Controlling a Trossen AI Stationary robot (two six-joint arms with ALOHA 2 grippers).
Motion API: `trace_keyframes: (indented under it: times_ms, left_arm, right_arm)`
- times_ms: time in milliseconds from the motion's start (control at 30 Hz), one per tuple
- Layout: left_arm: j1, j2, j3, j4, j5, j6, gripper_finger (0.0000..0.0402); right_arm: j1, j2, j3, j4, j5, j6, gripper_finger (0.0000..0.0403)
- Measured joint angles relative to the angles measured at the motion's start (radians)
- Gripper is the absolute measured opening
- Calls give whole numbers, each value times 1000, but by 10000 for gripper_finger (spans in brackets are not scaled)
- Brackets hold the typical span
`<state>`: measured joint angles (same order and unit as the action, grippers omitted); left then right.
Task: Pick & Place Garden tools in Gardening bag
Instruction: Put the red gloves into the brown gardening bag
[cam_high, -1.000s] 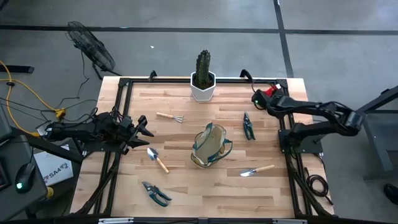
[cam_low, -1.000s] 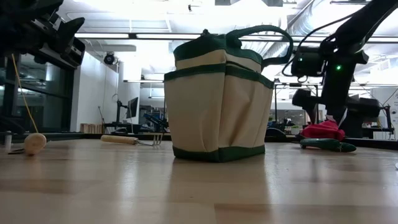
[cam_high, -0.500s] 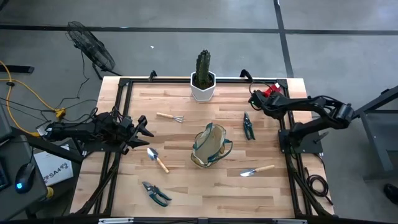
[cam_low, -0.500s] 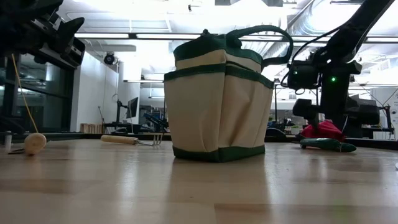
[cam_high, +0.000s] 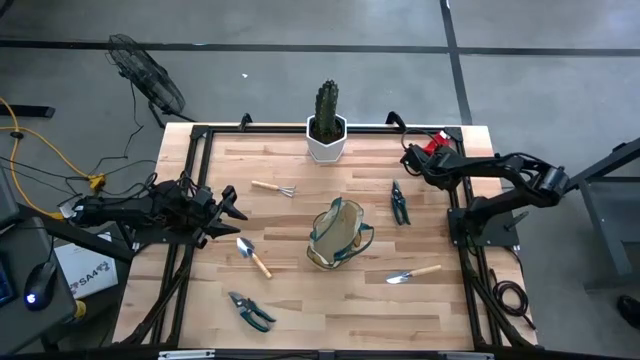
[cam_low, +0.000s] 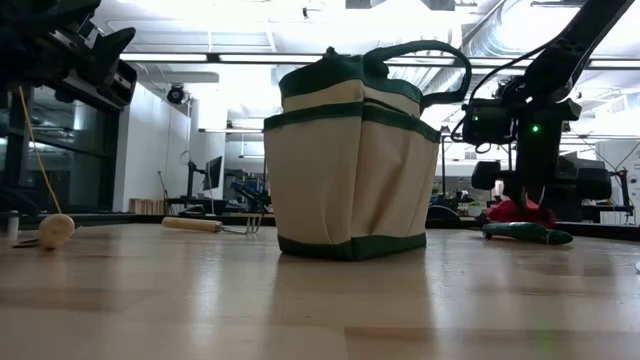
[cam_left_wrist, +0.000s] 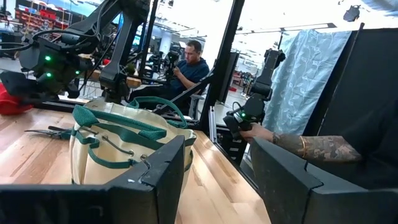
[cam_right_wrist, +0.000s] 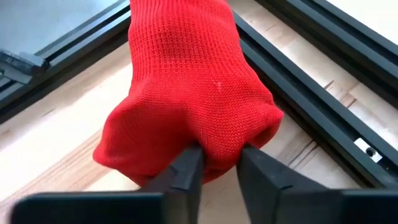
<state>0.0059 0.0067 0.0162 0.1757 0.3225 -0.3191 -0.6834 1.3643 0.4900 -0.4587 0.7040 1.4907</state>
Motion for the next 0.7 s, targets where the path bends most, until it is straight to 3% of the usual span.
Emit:
trace_keyframes:
  times_ms: [133,700]
  left_arm:
    - [0,0,0,0,0,0,180]
    - [0,0,0,0,-2,0,180]
  right_arm:
    - [0,0,0,0,-5,-30,16]
    - [88,-79,0,-9,-92,-267,5]
